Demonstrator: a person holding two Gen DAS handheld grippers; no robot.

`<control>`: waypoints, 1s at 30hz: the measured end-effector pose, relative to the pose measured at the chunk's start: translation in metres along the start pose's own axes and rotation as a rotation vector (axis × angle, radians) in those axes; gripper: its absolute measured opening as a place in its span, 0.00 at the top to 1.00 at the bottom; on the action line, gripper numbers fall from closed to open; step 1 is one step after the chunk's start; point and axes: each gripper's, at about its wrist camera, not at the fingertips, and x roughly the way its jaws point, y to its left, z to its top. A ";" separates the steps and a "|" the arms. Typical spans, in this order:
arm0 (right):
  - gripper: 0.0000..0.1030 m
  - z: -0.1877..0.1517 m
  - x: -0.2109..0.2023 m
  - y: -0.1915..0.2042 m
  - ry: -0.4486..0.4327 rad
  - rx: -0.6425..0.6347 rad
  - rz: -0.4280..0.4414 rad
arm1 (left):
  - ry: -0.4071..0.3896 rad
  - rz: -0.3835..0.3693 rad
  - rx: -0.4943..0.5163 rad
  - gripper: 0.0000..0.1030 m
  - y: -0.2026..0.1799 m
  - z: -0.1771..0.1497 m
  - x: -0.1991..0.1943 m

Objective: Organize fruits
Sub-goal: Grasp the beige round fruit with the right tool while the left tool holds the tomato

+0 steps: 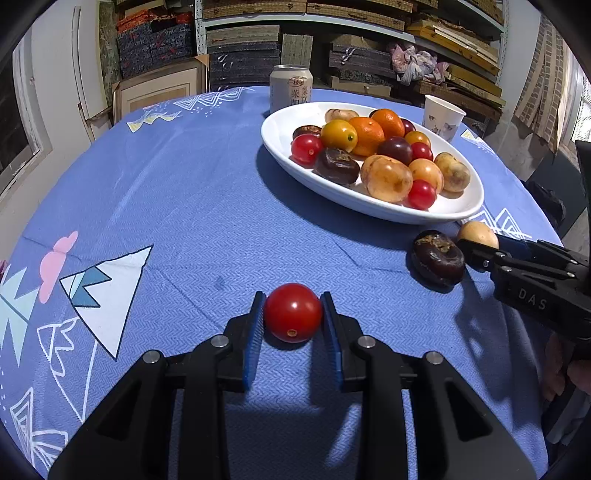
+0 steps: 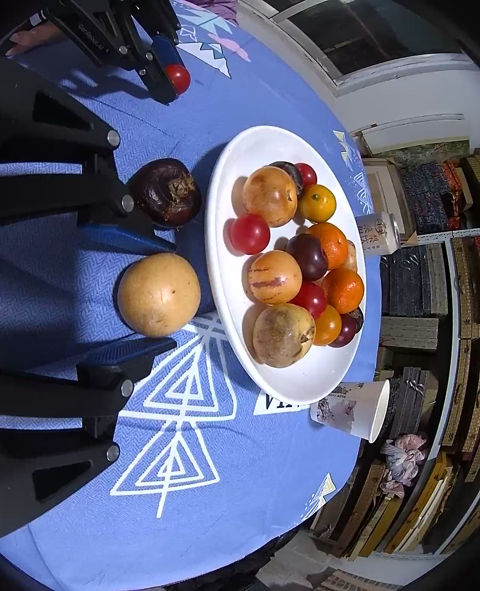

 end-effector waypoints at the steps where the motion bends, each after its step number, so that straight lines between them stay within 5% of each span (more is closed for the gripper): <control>1: 0.57 0.000 0.000 0.000 -0.001 -0.001 -0.003 | 0.000 0.001 0.001 0.72 0.000 0.000 0.000; 13: 0.57 -0.005 -0.007 -0.003 -0.008 0.019 0.012 | -0.004 0.001 0.011 0.72 -0.001 0.000 -0.001; 23: 0.57 -0.034 -0.056 -0.005 -0.084 0.064 0.067 | -0.090 0.000 0.047 0.72 -0.010 -0.003 -0.018; 30: 0.57 -0.054 -0.070 -0.003 -0.096 0.087 0.094 | -0.058 -0.020 0.011 0.66 -0.002 -0.002 -0.013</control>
